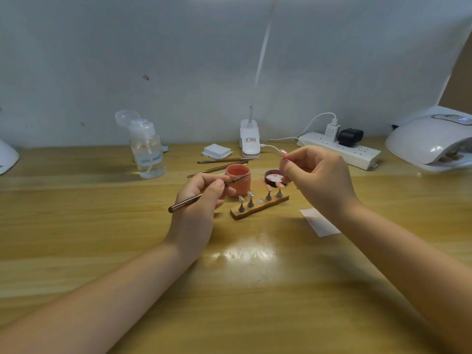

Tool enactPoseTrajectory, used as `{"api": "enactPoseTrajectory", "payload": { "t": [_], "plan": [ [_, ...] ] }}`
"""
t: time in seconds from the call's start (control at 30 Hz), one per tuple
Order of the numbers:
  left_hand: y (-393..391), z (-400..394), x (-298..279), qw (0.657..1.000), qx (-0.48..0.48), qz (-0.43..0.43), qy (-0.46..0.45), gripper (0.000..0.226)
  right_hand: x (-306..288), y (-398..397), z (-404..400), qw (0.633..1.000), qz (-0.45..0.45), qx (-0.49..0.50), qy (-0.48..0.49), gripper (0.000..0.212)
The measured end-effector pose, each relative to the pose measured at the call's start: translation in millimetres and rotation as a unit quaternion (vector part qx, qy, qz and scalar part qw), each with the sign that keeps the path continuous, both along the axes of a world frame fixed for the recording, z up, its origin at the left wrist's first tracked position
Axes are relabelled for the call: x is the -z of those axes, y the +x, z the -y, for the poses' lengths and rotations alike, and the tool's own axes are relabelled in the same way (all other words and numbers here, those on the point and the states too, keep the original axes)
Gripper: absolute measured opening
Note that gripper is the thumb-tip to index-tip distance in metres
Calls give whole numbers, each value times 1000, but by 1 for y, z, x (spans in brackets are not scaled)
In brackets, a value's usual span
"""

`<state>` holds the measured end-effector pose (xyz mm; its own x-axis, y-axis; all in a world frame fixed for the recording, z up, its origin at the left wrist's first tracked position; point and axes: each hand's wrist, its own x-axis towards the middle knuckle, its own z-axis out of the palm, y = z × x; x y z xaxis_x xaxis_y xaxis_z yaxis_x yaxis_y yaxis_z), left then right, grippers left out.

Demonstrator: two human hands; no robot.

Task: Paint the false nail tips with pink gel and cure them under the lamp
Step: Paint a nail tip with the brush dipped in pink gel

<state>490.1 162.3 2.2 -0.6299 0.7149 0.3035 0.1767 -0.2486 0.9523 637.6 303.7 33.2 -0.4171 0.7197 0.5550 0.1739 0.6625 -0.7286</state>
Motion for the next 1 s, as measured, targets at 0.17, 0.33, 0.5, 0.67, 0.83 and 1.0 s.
{"api": "enactPoseTrajectory", "payload": {
  "t": [0.17, 0.33, 0.5, 0.67, 0.83, 1.0],
  "plan": [
    [2, -3, -4, 994, 64, 89, -18, 18, 11, -4, 4, 1000, 12, -9, 2, 6],
    [2, -3, -1, 995, 75, 57, 3, 17, 30, -2, 8, 999, 28, -27, -18, 3],
    [7, 1, 0, 993, 61, -101, 30, 13, 36, -8, 11, 999, 37, -27, 3, 10],
    [11, 6, -1, 980, 66, -184, 27, 18, 38, -7, 12, 998, 24, -22, 45, 7],
    [10, 8, 0, 976, 51, -213, 18, 16, 38, -5, 13, 996, 23, -19, 85, 7],
    [10, 10, -1, 976, 45, -207, 45, 15, 38, -4, 13, 994, 19, -20, 107, 8]
  ]
}}
